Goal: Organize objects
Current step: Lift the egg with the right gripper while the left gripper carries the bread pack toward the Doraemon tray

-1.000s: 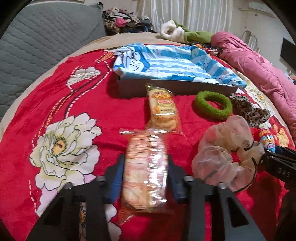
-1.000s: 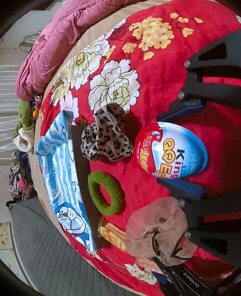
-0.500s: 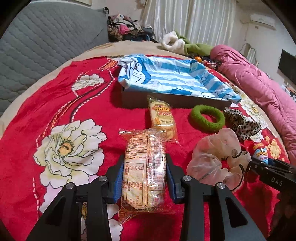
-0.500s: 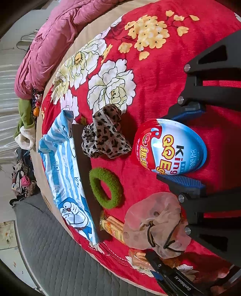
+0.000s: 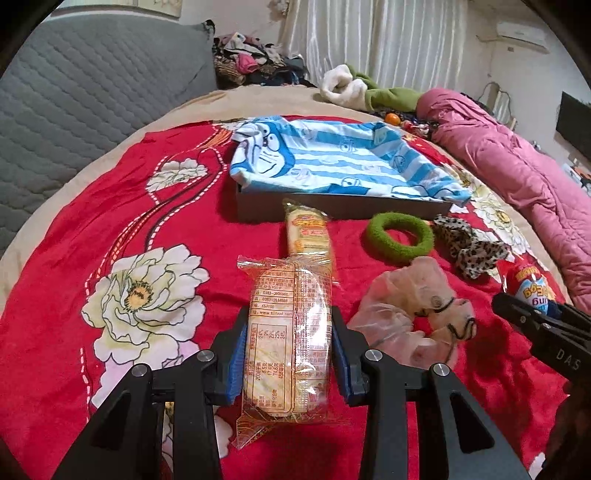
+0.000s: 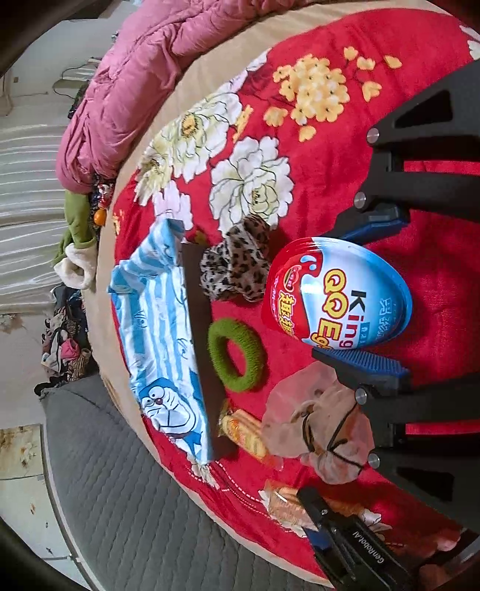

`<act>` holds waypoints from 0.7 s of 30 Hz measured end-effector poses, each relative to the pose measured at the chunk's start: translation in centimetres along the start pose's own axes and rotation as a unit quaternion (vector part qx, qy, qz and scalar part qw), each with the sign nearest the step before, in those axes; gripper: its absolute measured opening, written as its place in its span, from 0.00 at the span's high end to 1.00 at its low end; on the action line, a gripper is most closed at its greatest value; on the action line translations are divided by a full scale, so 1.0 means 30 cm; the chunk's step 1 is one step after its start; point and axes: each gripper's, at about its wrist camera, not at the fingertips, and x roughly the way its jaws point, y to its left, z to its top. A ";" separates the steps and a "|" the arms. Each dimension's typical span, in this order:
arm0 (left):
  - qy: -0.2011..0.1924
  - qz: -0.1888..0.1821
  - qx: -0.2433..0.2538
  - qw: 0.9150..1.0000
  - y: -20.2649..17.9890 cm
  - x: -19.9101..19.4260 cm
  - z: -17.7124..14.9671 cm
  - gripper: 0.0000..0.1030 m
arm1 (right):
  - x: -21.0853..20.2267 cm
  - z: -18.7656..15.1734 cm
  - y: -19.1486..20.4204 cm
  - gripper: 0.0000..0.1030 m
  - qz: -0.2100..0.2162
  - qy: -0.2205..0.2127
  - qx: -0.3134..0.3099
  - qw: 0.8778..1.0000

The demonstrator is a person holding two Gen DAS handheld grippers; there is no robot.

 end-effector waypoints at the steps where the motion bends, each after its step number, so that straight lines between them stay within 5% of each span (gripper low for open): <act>1: -0.002 0.001 0.002 1.000 -0.008 -0.006 0.003 0.61 | -0.007 0.003 -0.001 0.51 0.002 -0.002 0.001 1.000; 21: -0.039 0.015 0.013 0.999 -0.052 -0.119 0.135 0.61 | -0.105 0.077 0.020 0.51 0.015 -0.034 -0.024 0.999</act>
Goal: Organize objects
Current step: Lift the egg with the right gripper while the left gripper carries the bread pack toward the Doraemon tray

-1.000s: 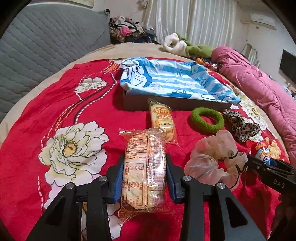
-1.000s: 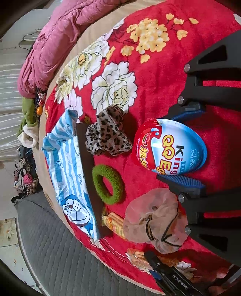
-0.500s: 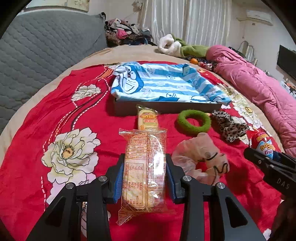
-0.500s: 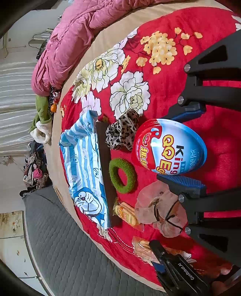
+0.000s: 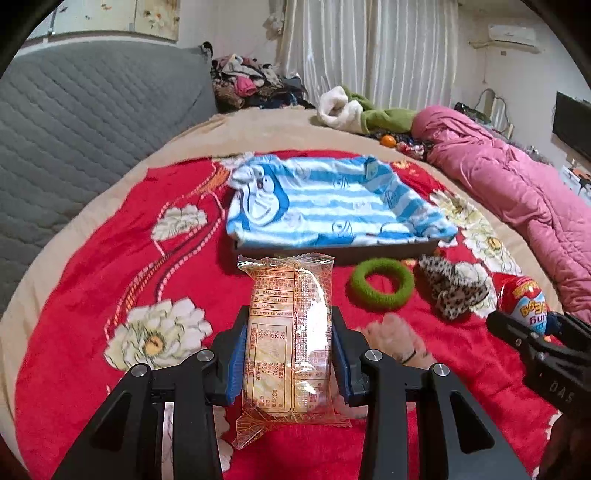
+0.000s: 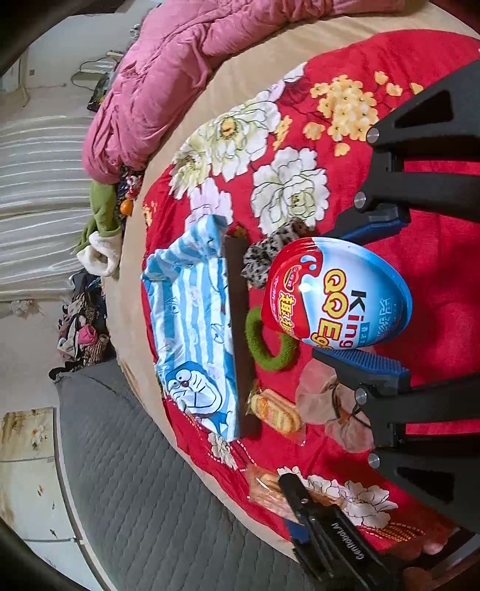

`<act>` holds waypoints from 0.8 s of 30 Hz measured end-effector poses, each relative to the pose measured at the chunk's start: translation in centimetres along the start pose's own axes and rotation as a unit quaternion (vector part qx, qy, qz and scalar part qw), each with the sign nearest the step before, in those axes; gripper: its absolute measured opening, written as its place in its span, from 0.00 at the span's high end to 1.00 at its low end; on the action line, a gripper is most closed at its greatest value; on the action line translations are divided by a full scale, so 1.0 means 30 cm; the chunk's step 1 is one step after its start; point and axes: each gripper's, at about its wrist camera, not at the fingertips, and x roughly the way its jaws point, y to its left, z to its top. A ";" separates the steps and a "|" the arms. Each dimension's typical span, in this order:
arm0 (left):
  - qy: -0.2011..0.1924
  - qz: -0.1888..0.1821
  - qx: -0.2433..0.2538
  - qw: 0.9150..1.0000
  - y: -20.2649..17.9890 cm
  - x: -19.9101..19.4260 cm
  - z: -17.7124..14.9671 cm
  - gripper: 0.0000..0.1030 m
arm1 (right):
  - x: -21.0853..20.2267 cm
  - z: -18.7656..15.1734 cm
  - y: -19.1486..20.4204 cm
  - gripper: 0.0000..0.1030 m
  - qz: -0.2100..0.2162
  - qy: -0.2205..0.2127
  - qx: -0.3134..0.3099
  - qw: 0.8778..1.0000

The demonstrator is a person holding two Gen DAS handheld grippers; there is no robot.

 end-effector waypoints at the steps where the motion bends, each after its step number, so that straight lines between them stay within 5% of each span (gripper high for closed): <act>1: -0.003 0.001 0.001 1.000 0.000 -0.006 0.011 0.61 | -0.004 0.006 0.004 0.51 0.002 -0.001 -0.002 1.000; 24: -0.064 0.014 0.028 0.997 -0.082 -0.129 0.270 0.61 | -0.109 0.265 0.099 0.51 0.008 -0.062 -0.039 0.997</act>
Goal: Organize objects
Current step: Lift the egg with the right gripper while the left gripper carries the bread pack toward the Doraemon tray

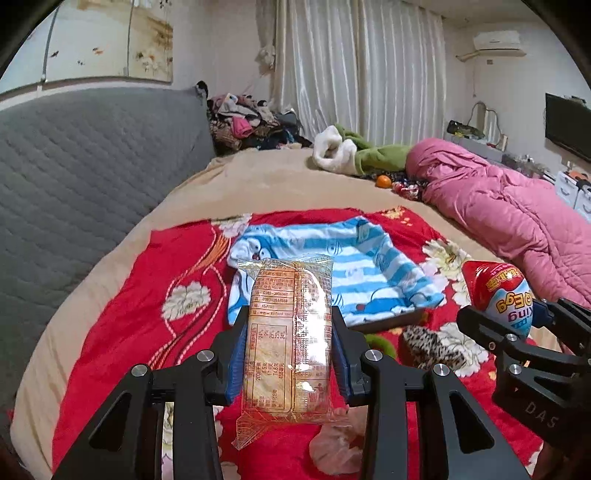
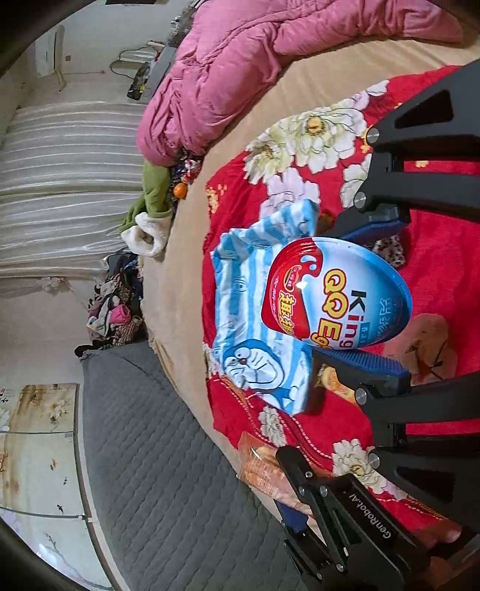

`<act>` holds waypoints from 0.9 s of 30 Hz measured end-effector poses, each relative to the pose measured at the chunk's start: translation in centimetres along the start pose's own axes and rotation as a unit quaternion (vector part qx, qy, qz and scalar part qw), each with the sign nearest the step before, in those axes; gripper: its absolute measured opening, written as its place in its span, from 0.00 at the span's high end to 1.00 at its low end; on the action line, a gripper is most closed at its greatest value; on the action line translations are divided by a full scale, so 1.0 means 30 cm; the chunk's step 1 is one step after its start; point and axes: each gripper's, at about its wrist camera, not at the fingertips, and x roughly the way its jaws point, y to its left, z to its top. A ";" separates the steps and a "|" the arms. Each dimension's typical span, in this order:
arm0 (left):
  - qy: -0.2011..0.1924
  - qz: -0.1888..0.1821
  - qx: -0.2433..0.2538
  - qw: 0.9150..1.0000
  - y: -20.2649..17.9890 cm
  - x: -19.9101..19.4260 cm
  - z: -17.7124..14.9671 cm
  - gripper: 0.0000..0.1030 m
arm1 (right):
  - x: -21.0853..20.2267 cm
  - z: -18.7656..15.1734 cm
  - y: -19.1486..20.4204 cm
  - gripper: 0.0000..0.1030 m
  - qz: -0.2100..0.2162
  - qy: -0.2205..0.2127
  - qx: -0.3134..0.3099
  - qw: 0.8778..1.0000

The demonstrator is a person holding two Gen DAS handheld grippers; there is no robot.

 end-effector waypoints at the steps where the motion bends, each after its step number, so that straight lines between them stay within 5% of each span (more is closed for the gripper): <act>1: -0.003 0.000 0.002 1.000 -0.004 0.000 0.012 0.61 | -0.002 0.007 -0.001 0.51 0.000 -0.002 0.000 1.000; 27: -0.026 0.014 -0.014 0.999 -0.002 0.078 0.206 0.61 | 0.027 0.242 -0.021 0.51 0.006 -0.057 -0.002 0.998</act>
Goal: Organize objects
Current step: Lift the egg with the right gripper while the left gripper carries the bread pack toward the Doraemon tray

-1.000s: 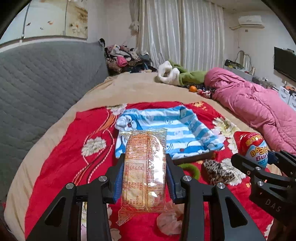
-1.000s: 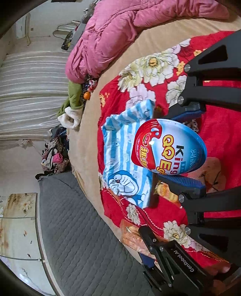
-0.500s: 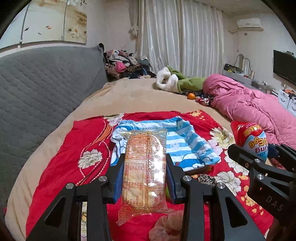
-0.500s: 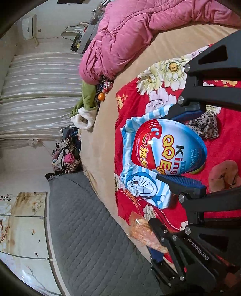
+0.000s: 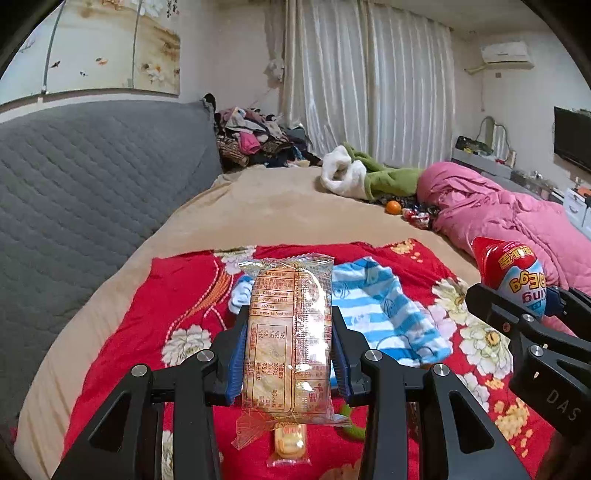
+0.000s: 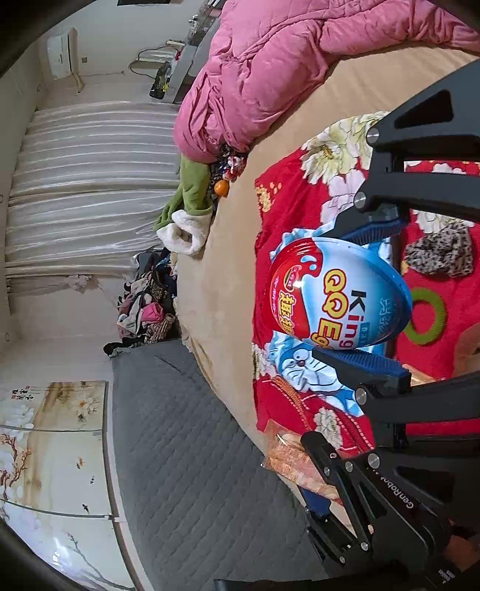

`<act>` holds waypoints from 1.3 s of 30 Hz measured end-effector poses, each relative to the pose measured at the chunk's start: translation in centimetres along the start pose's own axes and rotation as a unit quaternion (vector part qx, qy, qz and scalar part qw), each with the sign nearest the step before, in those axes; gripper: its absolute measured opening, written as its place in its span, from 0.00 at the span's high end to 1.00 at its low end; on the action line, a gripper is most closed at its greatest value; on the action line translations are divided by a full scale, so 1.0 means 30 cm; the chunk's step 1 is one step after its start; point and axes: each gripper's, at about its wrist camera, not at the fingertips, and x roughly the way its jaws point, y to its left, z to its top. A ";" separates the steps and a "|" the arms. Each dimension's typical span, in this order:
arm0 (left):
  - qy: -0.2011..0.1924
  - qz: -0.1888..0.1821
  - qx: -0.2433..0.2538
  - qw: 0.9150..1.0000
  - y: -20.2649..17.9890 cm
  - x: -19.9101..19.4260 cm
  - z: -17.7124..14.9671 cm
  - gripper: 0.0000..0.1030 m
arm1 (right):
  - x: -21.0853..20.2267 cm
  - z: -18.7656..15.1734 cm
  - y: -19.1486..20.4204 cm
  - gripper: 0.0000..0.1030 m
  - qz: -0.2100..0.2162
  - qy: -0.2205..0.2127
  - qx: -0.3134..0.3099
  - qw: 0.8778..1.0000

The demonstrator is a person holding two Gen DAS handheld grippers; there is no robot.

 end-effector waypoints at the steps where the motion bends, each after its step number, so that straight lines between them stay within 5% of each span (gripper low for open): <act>1: -0.001 0.002 -0.001 1.000 0.003 0.009 0.012 0.61 | 0.006 0.010 -0.002 0.51 0.001 -0.001 0.000 1.000; 17: 0.001 0.015 0.001 1.000 0.002 0.242 0.148 0.61 | 0.183 0.136 -0.001 0.51 0.003 -0.013 -0.011 1.000; 39: 0.059 0.023 0.015 0.998 0.004 0.797 0.092 0.61 | 0.758 0.050 -0.083 0.51 -0.016 0.080 -0.003 0.997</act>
